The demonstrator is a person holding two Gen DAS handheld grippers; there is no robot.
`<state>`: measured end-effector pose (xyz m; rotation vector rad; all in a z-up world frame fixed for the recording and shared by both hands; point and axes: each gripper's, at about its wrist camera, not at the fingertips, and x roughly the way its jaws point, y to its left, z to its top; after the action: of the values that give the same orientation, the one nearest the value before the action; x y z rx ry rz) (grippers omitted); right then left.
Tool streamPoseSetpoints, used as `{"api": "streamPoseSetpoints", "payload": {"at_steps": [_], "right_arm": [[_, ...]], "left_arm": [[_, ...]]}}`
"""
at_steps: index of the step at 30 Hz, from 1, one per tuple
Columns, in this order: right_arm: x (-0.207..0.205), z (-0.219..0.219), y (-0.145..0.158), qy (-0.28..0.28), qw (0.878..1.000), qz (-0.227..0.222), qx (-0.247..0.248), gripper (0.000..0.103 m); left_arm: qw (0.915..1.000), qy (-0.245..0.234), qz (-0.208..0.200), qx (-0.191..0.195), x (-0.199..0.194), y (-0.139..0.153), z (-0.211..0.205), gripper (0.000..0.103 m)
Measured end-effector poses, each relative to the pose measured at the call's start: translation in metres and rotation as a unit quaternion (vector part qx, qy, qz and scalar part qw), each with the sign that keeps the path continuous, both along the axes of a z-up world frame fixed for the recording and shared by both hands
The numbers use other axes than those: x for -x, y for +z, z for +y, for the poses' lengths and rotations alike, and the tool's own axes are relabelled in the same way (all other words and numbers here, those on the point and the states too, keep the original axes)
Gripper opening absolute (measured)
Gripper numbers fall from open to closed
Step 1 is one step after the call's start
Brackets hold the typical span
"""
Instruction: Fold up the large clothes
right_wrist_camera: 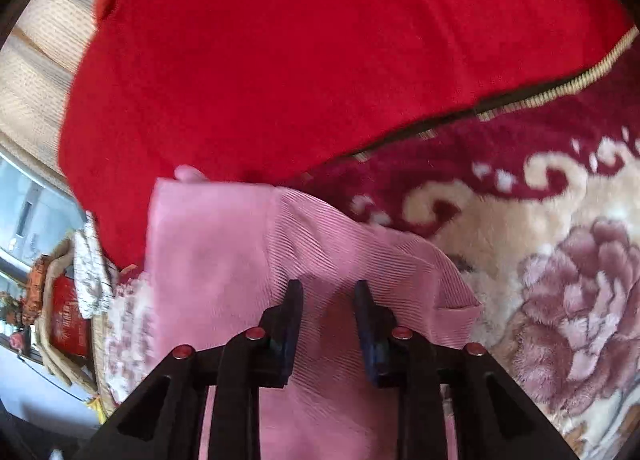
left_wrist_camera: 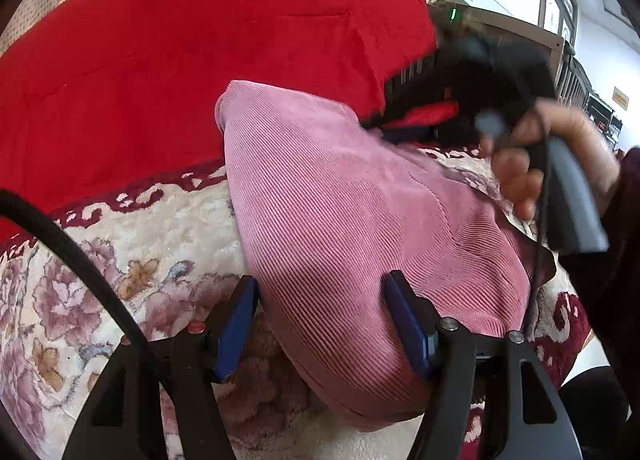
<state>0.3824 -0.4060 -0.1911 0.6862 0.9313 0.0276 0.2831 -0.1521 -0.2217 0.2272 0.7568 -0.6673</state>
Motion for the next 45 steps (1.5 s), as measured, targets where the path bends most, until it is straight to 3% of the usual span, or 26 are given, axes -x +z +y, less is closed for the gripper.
{"api": "streamPoseSetpoints", "payload": {"at_steps": [3,5,8,11,16,19,22,28,32,37,39,45], "right_arm": [[-0.008,0.01,0.025,0.028,0.998,-0.053,-0.03,0.03],[-0.021,0.024,0.032,0.05,0.996,-0.06,-0.034,0.03],[-0.05,0.046,0.021,0.089,0.995,-0.035,-0.027,0.029],[-0.075,0.058,-0.018,0.094,0.995,0.02,0.014,0.029],[-0.07,0.047,-0.018,0.075,0.997,0.01,-0.013,0.029],[-0.049,0.033,-0.002,0.058,0.997,-0.019,-0.044,0.029],[-0.009,0.031,0.023,0.059,0.994,-0.074,-0.051,0.03],[0.071,0.032,0.044,0.061,0.993,-0.098,-0.001,0.03],[0.122,0.042,0.035,0.06,0.993,-0.098,0.029,0.03],[0.138,0.051,-0.027,0.051,0.996,-0.067,0.033,0.031],[0.139,0.055,-0.028,0.046,0.994,-0.085,0.047,0.031],[0.151,0.05,-0.005,0.049,0.994,-0.082,0.055,0.032]], "left_arm": [[1.0,0.0,-0.001,0.0,0.0,-0.001,0.0,0.067],[1.0,-0.001,0.0,0.001,-0.001,-0.001,0.0,0.067],[1.0,0.0,0.001,0.003,-0.002,-0.001,0.001,0.068],[0.9999,0.005,0.007,0.008,-0.005,-0.002,0.003,0.069],[0.9995,0.0,0.024,0.019,-0.014,0.002,0.009,0.077],[0.9983,0.001,0.036,0.046,-0.02,0.01,0.022,0.077],[0.996,0.045,0.015,0.076,-0.029,0.023,0.043,0.076],[0.9941,0.098,0.014,0.044,-0.04,0.015,0.044,0.076],[0.9943,0.105,-0.005,0.019,-0.036,0.01,0.03,0.076],[0.9943,0.106,-0.011,-0.002,-0.034,0.005,0.024,0.077],[0.9937,0.107,-0.029,-0.016,-0.033,0.006,0.021,0.077],[0.9929,0.108,-0.041,-0.03,-0.031,0.008,0.022,0.077]]}}
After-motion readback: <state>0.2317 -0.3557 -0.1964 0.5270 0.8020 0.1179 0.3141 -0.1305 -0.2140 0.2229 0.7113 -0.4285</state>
